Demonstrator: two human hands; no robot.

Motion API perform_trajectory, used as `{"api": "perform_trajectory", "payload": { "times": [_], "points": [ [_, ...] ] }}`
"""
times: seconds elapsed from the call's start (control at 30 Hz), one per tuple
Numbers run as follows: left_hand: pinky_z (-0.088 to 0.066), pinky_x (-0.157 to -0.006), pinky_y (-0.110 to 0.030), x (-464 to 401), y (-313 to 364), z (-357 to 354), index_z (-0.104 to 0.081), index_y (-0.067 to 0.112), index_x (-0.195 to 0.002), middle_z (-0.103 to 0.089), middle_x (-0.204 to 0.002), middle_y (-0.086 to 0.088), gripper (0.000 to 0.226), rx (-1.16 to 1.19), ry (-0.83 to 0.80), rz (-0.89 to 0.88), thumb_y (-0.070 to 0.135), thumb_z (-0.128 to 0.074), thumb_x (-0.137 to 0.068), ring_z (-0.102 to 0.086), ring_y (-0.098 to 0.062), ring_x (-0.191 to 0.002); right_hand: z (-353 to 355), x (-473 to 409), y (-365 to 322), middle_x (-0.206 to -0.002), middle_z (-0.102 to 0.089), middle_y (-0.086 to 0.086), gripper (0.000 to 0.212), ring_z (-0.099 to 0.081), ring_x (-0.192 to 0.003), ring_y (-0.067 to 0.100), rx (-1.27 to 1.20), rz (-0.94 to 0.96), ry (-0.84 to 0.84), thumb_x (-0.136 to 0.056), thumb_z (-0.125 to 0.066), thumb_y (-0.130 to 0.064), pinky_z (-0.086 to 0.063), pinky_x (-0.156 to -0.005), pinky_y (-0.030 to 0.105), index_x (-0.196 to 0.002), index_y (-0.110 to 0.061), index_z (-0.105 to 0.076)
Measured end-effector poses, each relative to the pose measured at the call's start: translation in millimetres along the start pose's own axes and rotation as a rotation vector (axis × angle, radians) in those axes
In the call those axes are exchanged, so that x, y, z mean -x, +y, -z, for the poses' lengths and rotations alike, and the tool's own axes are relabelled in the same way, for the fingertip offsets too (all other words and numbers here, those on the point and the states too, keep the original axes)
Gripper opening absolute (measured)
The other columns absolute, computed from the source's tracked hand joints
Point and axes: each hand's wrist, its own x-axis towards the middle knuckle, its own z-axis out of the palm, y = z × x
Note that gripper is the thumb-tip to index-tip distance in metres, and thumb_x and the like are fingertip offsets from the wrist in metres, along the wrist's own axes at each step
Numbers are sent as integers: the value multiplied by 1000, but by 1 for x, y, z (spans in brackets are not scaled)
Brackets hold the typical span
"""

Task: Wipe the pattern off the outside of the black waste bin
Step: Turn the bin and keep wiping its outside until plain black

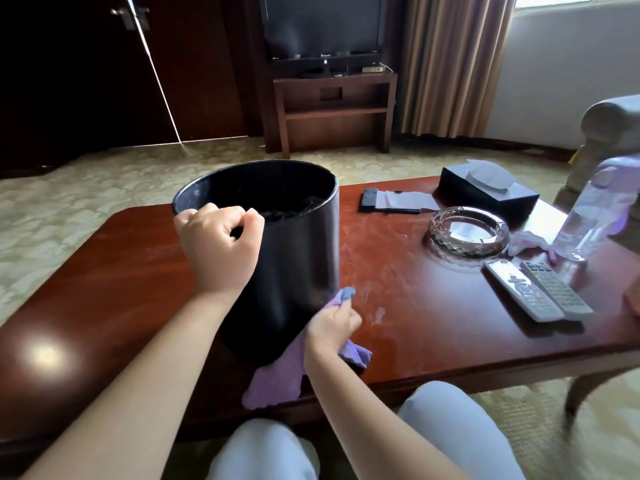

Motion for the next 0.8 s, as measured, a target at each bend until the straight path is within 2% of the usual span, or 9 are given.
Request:
{"api": "perform_trajectory", "payload": {
  "times": [0.07,0.13,0.23,0.37,0.43,0.5,0.57,0.67,0.8],
  "points": [
    [-19,-66,-28,0,1,0,-18,27,-49,-17,-42,13,42,1,8,-1,24,-46,-81,-23,-13,-50,6,8,19,-121,-45,18,30,-50,-104,32,297,-48,-70,-99,-35,-10,-31,-86,26,-122,2,-51],
    [-18,-66,-28,0,1,0,-21,25,-49,-17,-41,13,40,4,13,1,24,-46,-80,-22,-12,-50,10,22,31,-127,-41,19,35,-50,-109,33,439,-60,-135,-96,-34,-6,-29,-86,23,-128,1,-45],
    [-20,-66,-28,-1,1,1,-23,24,-48,-18,-41,12,39,9,9,5,24,-46,-80,-25,-15,-48,14,27,34,-123,-40,15,37,-53,-104,29,513,-33,-223,-91,-36,-4,-30,-81,20,-127,-2,-46],
    [-21,-68,-29,0,1,1,-25,23,-47,-19,-41,12,39,20,0,17,24,-46,-79,-27,-16,-48,16,-20,19,-124,-44,14,41,-52,-112,33,655,-48,-294,-90,-36,-10,-39,-93,33,-129,-13,-49],
    [-21,-67,-29,0,1,0,-21,26,-48,-17,-41,12,40,21,8,13,24,-46,-79,-25,-16,-48,16,-55,9,-115,-55,10,35,-57,-104,21,761,34,-429,-89,-40,-9,-44,-88,29,-118,-13,-59],
    [-20,-67,-28,0,1,0,-20,27,-48,-17,-41,13,40,21,4,12,24,-45,-79,-25,-17,-47,15,-85,3,-97,-58,0,31,-51,-91,9,849,127,-573,-88,-45,-4,-42,-79,23,-106,-17,-66],
    [-21,-68,-29,-1,1,0,-21,26,-48,-17,-41,12,39,18,-7,17,25,-45,-79,-27,-17,-46,12,-102,-4,-101,-59,-6,37,-51,-92,7,969,203,-662,-88,-44,-4,-39,-76,20,-110,-23,-66],
    [-21,-67,-29,0,2,1,-24,25,-47,-17,-42,12,38,2,9,10,26,-46,-79,-28,-16,-46,16,-97,-10,-118,-52,8,47,-56,-107,28,1132,344,-680,-88,-34,-14,-45,-90,31,-127,-31,-52],
    [-23,-65,-32,-2,3,1,-28,24,-47,-21,-43,11,37,16,12,10,26,-46,-78,-29,-15,-46,29,-64,-2,-119,-43,13,39,-50,-113,34,1243,423,-567,-91,-34,-11,-41,-92,38,-129,-12,-43]
  ]
}}
